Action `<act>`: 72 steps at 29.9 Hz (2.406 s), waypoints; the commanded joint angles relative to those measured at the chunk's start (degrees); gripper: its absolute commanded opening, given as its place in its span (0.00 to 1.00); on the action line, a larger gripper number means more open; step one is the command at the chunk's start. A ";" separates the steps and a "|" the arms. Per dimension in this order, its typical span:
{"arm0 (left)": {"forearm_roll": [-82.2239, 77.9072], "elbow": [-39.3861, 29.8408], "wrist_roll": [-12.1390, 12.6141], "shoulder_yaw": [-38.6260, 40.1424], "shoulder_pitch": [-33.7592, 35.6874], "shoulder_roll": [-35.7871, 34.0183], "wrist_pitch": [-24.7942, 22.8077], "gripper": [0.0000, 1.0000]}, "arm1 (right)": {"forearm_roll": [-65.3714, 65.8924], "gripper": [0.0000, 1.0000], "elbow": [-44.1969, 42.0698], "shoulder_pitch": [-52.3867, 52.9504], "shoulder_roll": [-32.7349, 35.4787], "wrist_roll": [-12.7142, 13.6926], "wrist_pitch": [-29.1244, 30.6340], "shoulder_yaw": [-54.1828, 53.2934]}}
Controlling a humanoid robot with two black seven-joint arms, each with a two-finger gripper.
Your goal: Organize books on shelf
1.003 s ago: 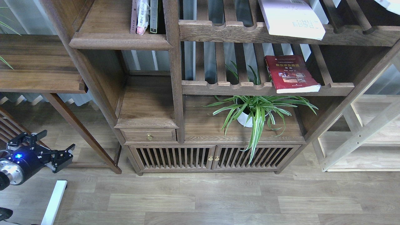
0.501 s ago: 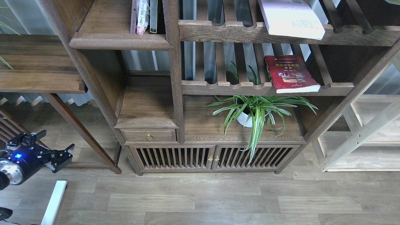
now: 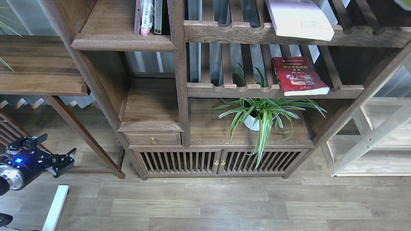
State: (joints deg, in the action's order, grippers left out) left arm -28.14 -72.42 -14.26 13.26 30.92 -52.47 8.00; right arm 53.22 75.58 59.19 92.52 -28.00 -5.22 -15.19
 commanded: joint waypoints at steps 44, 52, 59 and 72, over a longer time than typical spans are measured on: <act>-0.07 0.00 -0.06 -0.16 -0.07 0.53 0.35 1.00 | -8.13 0.02 -1.75 13.13 7.48 0.00 25.52 18.34; -0.07 0.00 -0.06 -0.16 0.02 0.96 0.35 1.00 | -7.78 0.03 -3.86 15.25 7.48 0.00 26.40 24.15; -0.25 0.00 -0.06 -0.16 0.02 1.58 0.26 1.00 | -6.11 0.03 -5.97 15.17 7.48 0.00 25.88 29.69; -0.60 0.00 -0.24 -1.04 -0.33 4.04 0.44 1.00 | -4.44 0.03 -10.63 15.34 7.48 0.00 21.22 40.23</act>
State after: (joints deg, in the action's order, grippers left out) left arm -28.71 -72.42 -14.35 12.44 30.77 -48.74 8.40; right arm 48.77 65.55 74.62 100.00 -28.00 17.75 22.63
